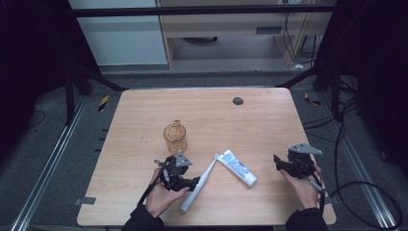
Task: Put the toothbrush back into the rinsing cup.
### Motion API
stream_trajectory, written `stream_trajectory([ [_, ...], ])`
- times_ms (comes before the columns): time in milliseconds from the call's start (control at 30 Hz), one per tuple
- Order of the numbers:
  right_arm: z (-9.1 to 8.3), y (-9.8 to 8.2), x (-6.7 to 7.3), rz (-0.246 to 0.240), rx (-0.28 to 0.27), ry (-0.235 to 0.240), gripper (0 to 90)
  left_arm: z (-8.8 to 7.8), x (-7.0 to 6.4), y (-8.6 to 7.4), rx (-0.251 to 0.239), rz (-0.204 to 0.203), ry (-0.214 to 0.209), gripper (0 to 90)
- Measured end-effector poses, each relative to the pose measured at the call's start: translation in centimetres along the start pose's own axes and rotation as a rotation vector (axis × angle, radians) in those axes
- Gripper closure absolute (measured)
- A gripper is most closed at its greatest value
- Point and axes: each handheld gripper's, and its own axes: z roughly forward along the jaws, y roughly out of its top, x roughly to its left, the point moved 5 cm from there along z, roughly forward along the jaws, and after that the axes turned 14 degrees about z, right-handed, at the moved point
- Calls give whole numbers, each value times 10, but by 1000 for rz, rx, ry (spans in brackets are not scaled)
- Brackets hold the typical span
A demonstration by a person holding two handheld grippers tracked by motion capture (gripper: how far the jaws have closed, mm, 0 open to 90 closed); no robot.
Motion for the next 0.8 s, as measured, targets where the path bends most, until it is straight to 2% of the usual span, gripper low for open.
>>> stream_trajectory([
  [233, 1, -1, -1, -12, 5, -3, 389, 9, -4, 6, 36, 19, -6, 389],
  [367, 2, -1, -1, -11, 7, 2, 390, 20, -6, 9, 60, 12, -21, 413],
  [433, 4, -1, 0, -10, 14, 3, 390, 23, -6, 9, 78, 18, -36, 426],
  [800, 6, -2, 2, -18, 21, 7, 398, 39, -9, 8, 131, 20, -47, 501],
])
